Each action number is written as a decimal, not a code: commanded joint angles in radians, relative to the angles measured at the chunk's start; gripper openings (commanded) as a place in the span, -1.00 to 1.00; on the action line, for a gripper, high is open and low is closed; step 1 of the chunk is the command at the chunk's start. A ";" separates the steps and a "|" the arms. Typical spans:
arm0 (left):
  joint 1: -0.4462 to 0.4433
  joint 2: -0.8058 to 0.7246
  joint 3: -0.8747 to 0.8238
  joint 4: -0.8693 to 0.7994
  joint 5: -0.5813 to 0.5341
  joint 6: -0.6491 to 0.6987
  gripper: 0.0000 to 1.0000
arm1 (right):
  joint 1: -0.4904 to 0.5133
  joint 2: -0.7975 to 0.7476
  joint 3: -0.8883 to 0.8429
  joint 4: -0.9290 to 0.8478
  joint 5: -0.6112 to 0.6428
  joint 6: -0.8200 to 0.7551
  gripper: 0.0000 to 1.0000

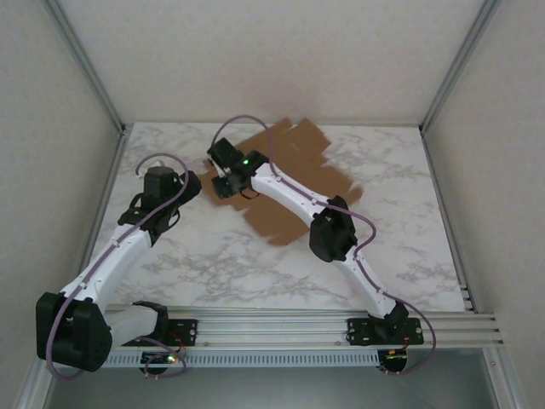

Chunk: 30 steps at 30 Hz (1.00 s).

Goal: Fold the paper box

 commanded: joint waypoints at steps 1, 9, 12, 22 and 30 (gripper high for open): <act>0.010 -0.028 -0.014 -0.004 -0.037 -0.004 0.76 | -0.069 -0.149 -0.047 0.218 -0.135 0.169 0.22; 0.011 -0.014 -0.017 0.014 -0.003 0.000 0.77 | -0.304 -0.260 -0.272 0.220 -0.096 0.248 -0.19; 0.011 0.013 -0.006 0.020 0.032 -0.005 0.76 | -0.329 -0.226 -0.295 0.111 0.009 0.182 -0.63; 0.012 0.154 0.090 0.044 0.157 -0.056 0.68 | -0.335 -0.288 -0.618 0.177 0.056 0.161 -1.00; -0.018 0.264 0.107 0.080 0.265 -0.093 0.62 | -0.344 -0.351 -0.870 0.260 0.077 0.229 -1.00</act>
